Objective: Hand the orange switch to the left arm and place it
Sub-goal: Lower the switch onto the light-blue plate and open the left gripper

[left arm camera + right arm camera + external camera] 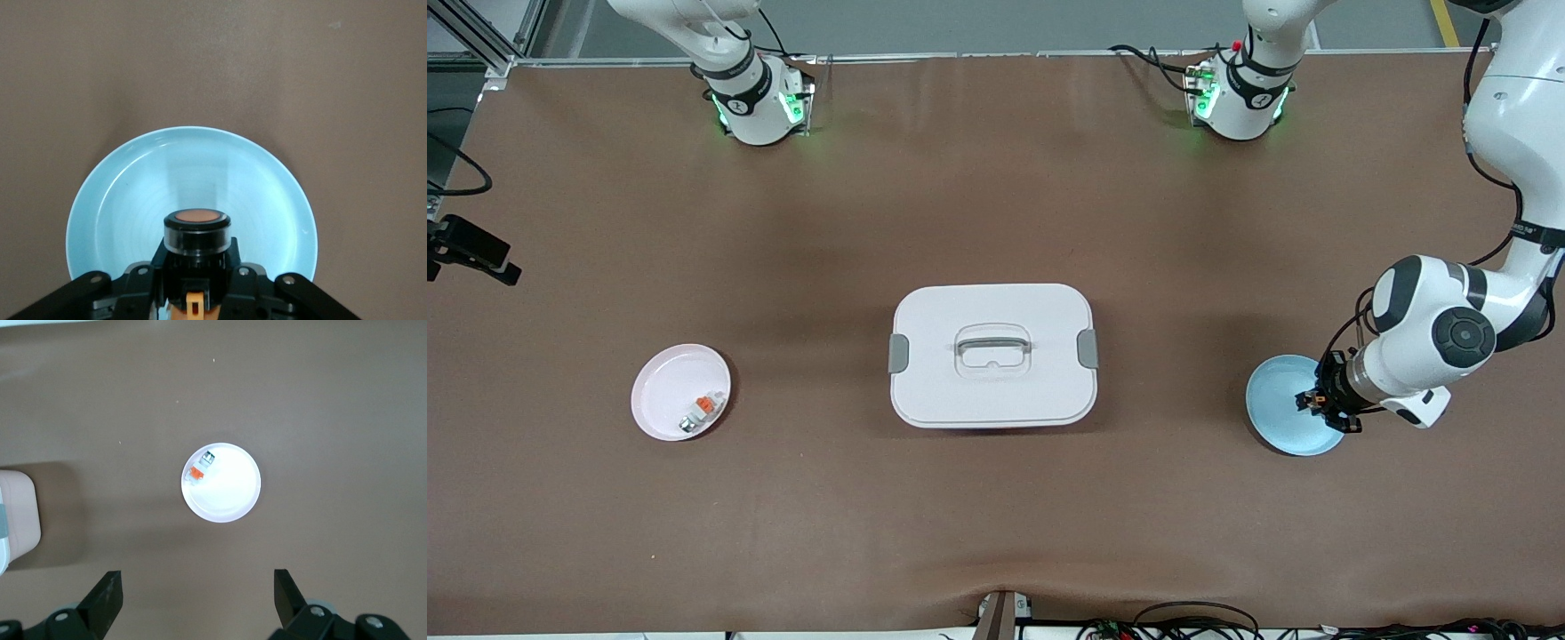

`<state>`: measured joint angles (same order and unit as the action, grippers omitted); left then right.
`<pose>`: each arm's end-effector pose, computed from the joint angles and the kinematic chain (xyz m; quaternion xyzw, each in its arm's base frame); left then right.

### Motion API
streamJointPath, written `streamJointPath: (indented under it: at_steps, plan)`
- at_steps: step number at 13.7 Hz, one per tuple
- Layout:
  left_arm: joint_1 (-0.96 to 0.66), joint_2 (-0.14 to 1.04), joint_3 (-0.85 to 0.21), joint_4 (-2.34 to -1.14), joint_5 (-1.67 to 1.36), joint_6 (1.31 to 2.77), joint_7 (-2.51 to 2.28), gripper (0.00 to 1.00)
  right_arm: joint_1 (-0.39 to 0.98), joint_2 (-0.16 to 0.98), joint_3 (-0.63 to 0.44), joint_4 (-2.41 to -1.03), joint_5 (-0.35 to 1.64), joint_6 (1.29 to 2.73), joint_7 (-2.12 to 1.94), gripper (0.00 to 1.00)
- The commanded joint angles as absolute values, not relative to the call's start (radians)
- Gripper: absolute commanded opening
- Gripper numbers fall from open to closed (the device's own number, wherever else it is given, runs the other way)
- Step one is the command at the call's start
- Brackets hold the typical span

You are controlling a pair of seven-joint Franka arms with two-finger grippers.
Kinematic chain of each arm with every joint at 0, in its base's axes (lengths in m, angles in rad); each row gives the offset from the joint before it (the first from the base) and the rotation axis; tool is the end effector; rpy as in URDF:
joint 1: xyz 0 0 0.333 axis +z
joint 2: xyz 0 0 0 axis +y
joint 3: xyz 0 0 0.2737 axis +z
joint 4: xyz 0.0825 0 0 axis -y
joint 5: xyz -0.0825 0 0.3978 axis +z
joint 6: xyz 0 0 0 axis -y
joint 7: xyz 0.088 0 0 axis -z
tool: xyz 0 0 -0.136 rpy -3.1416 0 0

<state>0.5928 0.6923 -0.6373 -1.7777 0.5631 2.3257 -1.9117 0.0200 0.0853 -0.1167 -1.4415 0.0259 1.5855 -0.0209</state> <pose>0.6466 -0.0007 0.1593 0.6983 0.7155 0.0185 0.0096 0.5928 -0.0514 0.5683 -0.9988 0.0373 -0.0300 0.0062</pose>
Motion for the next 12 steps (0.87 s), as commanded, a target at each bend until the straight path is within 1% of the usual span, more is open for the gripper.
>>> streamJointPath:
  at_steps: [1, 5, 8, 10, 12]
  plan:
    - [0.58, 0.722, -0.621, -1.753, 0.597, 2.345, -1.936, 0.02, 0.015, 0.072, -0.118, -1.456, 0.029, 1.557, -0.009, 1.0]
    - [0.566, 0.752, -0.597, -1.753, 0.629, 2.388, -1.939, 0.02, -0.001, 0.075, -0.118, -1.456, 0.083, 1.534, -0.009, 1.0]
    - [0.503, 0.752, -0.539, -1.735, 0.618, 2.391, -1.939, 0.03, -0.002, 0.075, -0.12, -1.457, 0.081, 1.526, -0.012, 1.0]
    - [0.494, 0.753, -0.537, -1.733, 0.618, 2.393, -1.939, 0.03, -0.002, 0.075, -0.12, -1.457, 0.074, 1.514, -0.012, 1.0]
    - [0.489, 0.753, -0.538, -1.732, 0.621, 2.393, -1.939, 0.06, 0.002, 0.075, -0.118, -1.457, 0.069, 1.508, -0.012, 1.0]
